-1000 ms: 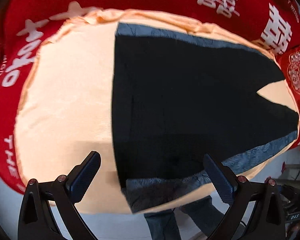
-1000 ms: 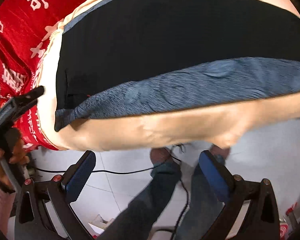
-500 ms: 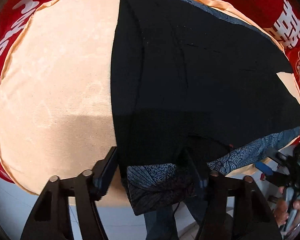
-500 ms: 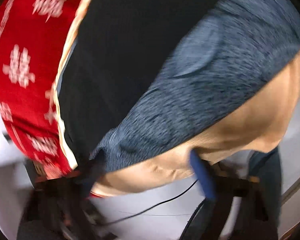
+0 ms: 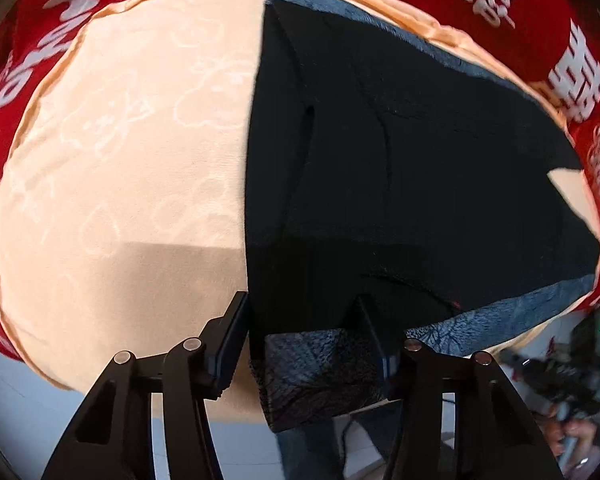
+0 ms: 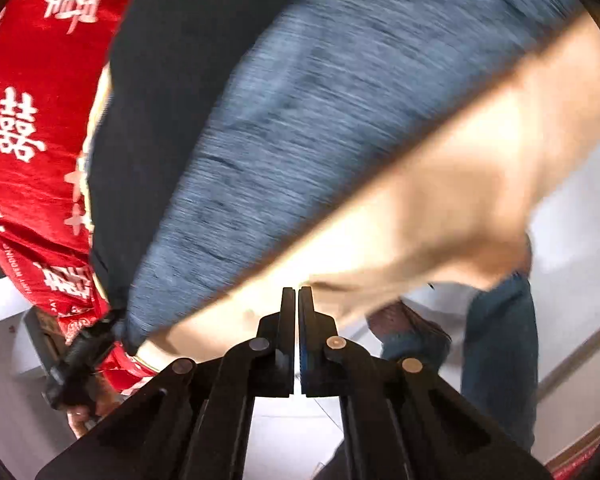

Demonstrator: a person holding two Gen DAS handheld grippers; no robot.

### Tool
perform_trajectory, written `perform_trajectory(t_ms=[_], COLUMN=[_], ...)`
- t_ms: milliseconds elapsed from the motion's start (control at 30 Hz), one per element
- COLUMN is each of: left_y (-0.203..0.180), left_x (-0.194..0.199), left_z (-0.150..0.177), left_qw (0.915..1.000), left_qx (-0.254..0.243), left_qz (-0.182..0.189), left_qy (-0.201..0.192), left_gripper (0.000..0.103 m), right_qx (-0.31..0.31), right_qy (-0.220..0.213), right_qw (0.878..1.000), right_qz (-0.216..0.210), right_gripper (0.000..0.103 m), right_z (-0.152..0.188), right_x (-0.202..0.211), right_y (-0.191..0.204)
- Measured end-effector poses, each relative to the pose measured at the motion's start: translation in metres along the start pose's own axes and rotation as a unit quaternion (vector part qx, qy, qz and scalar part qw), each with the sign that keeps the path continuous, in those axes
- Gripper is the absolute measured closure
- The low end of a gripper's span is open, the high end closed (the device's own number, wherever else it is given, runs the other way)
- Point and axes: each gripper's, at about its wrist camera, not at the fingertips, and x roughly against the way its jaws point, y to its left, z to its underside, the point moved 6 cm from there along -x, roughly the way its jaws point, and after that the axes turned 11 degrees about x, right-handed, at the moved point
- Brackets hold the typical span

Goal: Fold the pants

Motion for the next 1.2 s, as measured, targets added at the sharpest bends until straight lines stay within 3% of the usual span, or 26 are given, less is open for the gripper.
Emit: perform_trajectory(t_ms=[100,133,167,200,233,367,533,667,900,1067,1133,1200], left_y=[0.000,0.000,0.000,0.000,0.002,0.007,0.004,0.003,-0.029,-0.034,-0.036,-0.036], left_x=[0.015,0.020,0.023,0.025,0.028,0.032,0.016,-0.002,-0.013,-0.017,-0.018,-0.016], left_z=[0.003,0.005,0.007,0.010,0.014,0.033,0.069,0.085,0.074,0.058,0.050,0.043], left_qw=[0.9991,0.9984,0.9987,0.9990,0.9991,0.9992,0.9958,0.9838,0.9608,0.9353,0.9344,0.9387], left_qx=[-0.017,-0.023,-0.021,-0.015,-0.006,0.029,0.088,0.158,0.216,0.277,0.284,0.278], left_qz=[-0.031,-0.040,-0.036,-0.033,-0.034,-0.020,0.021,0.078,0.168,0.217,0.214,0.204], left_qy=[-0.025,-0.030,-0.029,-0.026,-0.025,-0.018,0.013,0.034,0.046,0.037,0.025,0.011], left_gripper=[0.048,0.047,0.047,0.039,0.025,0.023,0.023,0.023,0.023,0.023,0.023,0.024], right_qx=[0.031,0.041,0.052,0.058,0.062,0.023,0.020,-0.017,0.055,0.072,0.073,0.072], right_qy=[0.018,0.024,0.026,0.024,0.019,-0.001,0.026,0.007,-0.004,0.005,0.011,0.013], right_qw=[0.999,0.998,0.997,0.997,0.996,0.994,0.988,0.979,0.967,0.964,0.965,0.968], right_qz=[-0.026,-0.034,-0.042,-0.050,-0.056,-0.109,-0.149,-0.201,-0.247,-0.256,-0.252,-0.240], right_gripper=[0.093,0.071,0.056,0.032,0.030,0.031,0.036,0.043,0.043,0.043,0.043,0.043], right_z=[0.006,0.007,0.006,0.004,-0.001,-0.019,-0.018,-0.023,-0.031,-0.028,-0.027,-0.024], right_x=[0.003,0.000,-0.005,-0.008,-0.012,-0.033,-0.063,-0.062,-0.015,-0.004,-0.011,-0.013], right_y=[0.018,0.028,0.040,0.047,0.052,0.061,0.072,0.081,0.123,0.121,0.123,0.110])
